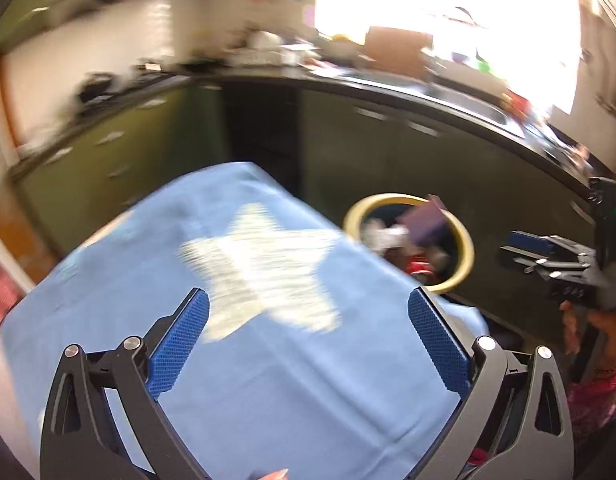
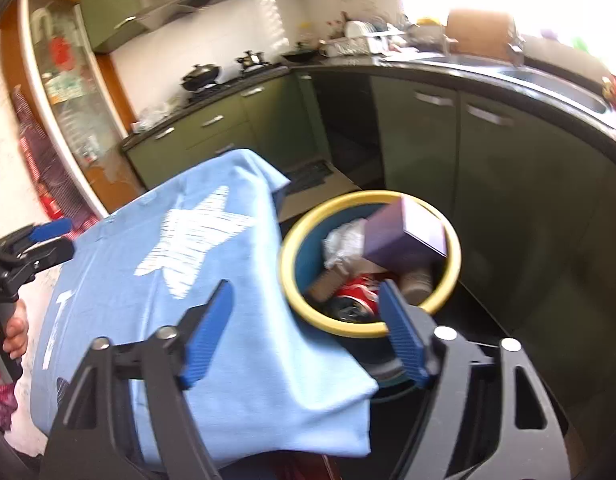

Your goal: Collect trash

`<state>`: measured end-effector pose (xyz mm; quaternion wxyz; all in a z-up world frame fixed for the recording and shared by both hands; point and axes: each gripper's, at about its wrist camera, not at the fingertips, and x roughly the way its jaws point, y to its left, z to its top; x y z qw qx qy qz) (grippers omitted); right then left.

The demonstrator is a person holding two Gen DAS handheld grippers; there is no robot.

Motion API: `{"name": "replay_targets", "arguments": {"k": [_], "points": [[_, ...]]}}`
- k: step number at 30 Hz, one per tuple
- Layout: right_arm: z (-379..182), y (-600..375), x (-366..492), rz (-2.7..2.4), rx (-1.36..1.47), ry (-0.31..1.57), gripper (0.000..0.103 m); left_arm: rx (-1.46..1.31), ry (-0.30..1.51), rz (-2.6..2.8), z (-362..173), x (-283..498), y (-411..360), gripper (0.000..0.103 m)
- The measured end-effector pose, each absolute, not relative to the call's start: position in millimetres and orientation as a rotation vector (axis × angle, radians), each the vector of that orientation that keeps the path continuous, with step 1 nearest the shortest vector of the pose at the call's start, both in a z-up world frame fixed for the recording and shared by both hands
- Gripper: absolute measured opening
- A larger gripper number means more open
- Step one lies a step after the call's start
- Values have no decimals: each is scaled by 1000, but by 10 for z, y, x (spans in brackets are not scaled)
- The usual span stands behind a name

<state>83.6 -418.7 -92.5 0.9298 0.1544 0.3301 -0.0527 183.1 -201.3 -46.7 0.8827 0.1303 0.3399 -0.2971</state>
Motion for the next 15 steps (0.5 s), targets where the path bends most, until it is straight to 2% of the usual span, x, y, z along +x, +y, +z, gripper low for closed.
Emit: {"name": "replay_targets", "arguments": {"k": [2,7,15], "points": [[-873,-4070,813,-94,298,665,85,247,674,-492,-457,1684,-1602,98],[-741,-3847,727,-94,244,645,96,126,642,-325,-449,1365,-908,98],[-511,-3607,455,-95,176,590,96,47,544,-111,-236,772,-258,98]]}}
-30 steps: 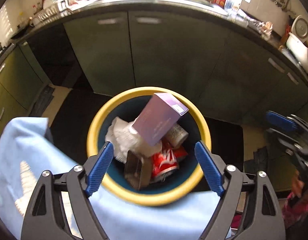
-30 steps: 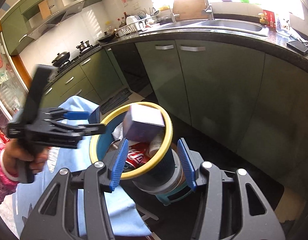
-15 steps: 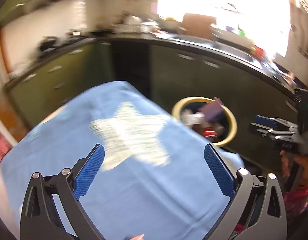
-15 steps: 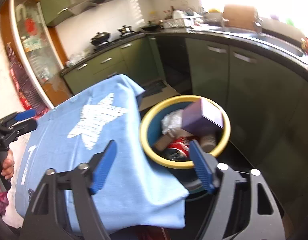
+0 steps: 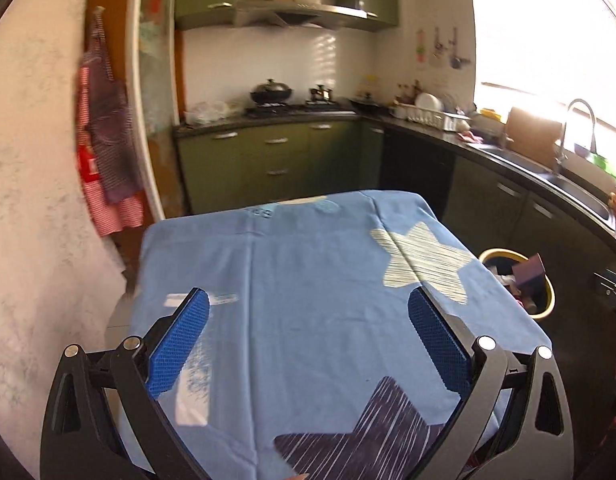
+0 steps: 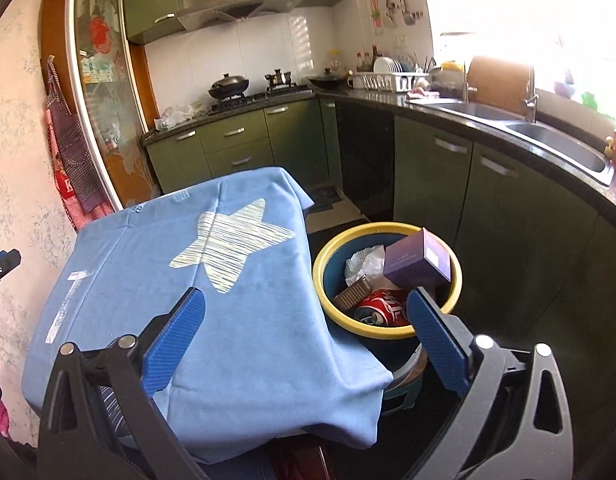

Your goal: Collect trash

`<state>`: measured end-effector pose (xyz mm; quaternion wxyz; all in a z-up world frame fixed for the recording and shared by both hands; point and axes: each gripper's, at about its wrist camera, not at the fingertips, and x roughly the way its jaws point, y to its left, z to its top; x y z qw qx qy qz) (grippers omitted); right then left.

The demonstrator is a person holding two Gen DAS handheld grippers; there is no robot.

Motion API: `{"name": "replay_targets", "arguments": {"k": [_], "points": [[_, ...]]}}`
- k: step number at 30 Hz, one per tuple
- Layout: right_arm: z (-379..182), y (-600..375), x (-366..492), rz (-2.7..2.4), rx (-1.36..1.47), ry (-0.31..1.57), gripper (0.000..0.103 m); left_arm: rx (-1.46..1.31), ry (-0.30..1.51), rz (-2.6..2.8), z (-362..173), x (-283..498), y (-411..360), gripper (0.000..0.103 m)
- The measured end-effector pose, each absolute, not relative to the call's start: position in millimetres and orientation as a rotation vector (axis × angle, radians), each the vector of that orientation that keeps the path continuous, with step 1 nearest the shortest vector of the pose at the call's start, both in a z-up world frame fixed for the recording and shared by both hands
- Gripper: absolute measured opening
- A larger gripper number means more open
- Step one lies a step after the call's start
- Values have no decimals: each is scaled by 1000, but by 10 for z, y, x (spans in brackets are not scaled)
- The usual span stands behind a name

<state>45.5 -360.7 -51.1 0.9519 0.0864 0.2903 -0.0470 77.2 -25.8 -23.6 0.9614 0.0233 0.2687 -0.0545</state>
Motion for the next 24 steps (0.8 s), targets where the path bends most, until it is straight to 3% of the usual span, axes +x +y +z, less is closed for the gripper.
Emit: {"name": "replay_targets", "arguments": {"k": [13,24], "points": [[-163,-3356,5,-123,84,464,96,33,495,-61,-133,135,-106,98],[-120,-3271,33,-108,67,465,96,34,476,-51,-61,21,-71,98]]}}
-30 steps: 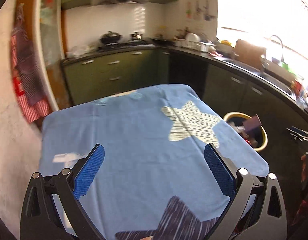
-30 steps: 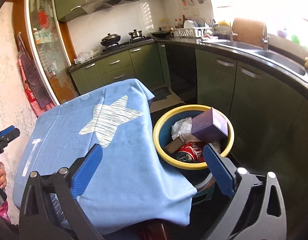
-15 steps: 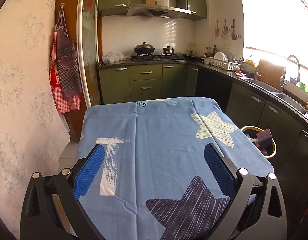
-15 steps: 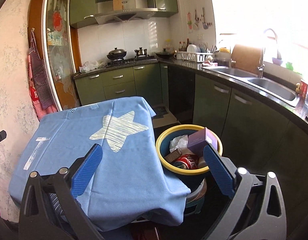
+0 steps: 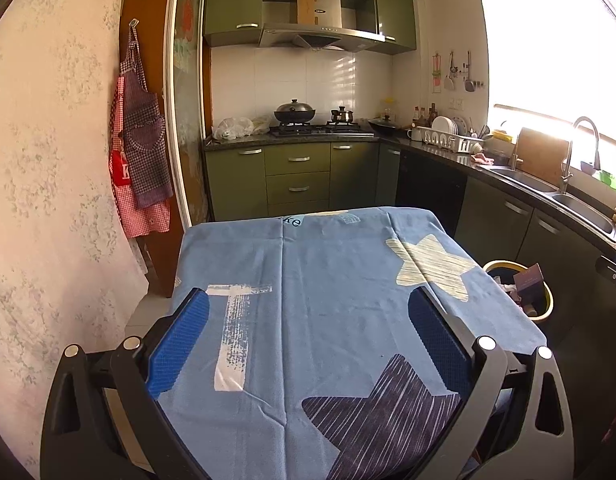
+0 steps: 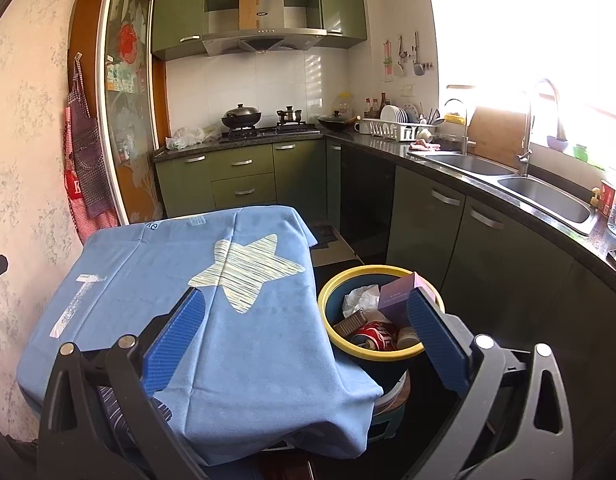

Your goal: Collect trash

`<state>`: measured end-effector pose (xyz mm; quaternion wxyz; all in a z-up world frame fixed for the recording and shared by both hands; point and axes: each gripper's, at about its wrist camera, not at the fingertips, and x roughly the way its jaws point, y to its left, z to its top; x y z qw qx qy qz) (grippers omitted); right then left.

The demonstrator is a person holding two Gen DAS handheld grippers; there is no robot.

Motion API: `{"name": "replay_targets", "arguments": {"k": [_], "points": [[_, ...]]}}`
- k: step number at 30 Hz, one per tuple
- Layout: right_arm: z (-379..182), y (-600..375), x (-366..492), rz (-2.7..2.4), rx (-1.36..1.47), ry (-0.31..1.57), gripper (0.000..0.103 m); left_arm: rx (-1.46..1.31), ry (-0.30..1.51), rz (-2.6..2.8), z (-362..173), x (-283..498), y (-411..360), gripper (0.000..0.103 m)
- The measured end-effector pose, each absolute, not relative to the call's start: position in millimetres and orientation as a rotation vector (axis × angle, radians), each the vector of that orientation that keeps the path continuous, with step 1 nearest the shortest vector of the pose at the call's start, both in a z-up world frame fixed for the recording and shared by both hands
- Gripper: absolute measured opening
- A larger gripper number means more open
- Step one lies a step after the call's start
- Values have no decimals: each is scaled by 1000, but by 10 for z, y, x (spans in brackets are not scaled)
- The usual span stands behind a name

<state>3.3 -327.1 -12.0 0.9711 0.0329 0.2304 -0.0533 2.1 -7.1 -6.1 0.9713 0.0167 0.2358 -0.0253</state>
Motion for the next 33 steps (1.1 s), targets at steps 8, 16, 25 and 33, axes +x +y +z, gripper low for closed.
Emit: {"name": "replay_targets", "arguments": {"k": [8,16,25,33], "points": [[-123,-3267,48,-109,72,462,96,32,478,-56,-52,12,-92,98],[-124,-3268,52,-107,76,462,96,32,482,-61,-51,18,-95,98],[-126,-3263,47,-108,79,463,96,33,483,-61,-55,18,-98,98],[-127,-3254,46,-109,81,466,96,36,490,-67,-69,36,-116,98]]}}
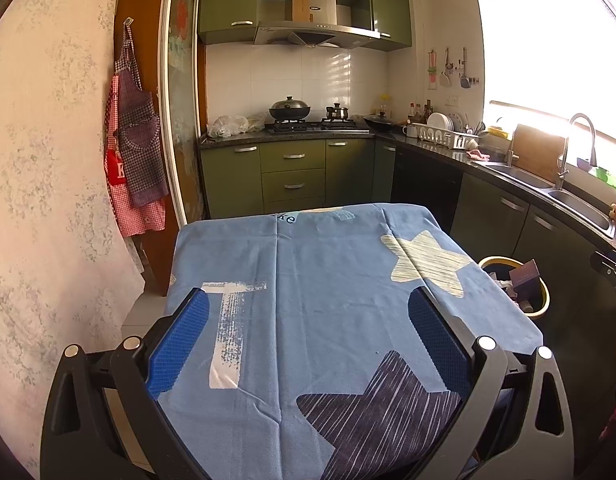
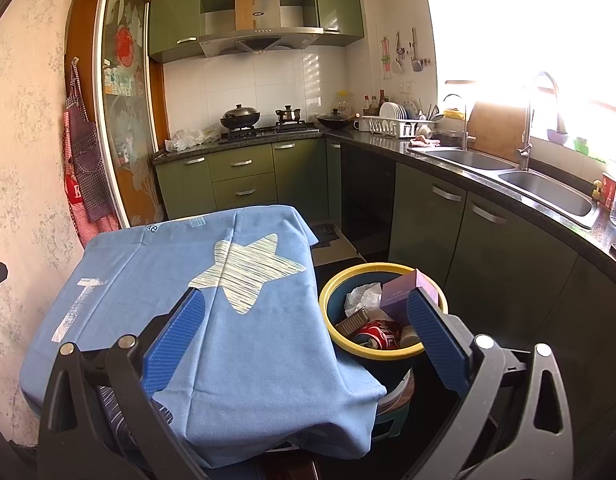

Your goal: Collect trash

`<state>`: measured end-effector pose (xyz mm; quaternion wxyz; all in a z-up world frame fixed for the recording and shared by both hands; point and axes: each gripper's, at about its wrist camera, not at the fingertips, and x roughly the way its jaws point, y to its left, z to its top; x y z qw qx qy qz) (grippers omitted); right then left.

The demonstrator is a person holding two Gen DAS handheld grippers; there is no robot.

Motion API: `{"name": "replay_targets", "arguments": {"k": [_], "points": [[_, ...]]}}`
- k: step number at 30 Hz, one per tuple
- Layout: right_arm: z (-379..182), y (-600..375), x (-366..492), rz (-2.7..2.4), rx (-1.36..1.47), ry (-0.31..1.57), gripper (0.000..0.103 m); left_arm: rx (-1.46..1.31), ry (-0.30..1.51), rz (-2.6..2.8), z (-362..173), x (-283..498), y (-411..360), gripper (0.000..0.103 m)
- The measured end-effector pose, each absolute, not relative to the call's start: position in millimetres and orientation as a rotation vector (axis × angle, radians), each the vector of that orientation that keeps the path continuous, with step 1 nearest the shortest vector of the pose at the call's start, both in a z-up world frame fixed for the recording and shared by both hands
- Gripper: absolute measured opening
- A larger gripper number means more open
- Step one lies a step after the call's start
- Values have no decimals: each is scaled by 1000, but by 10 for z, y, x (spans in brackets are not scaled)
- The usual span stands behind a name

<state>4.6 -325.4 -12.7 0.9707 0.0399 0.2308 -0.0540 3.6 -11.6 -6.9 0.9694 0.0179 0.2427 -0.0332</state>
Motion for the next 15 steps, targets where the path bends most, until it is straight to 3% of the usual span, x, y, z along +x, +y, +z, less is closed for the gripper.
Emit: {"name": "replay_targets", "arguments": {"k": [15], "points": [[-180,-3217,69,-110,92,473,96,37,501,-78,-114,61,-121,98]]}}
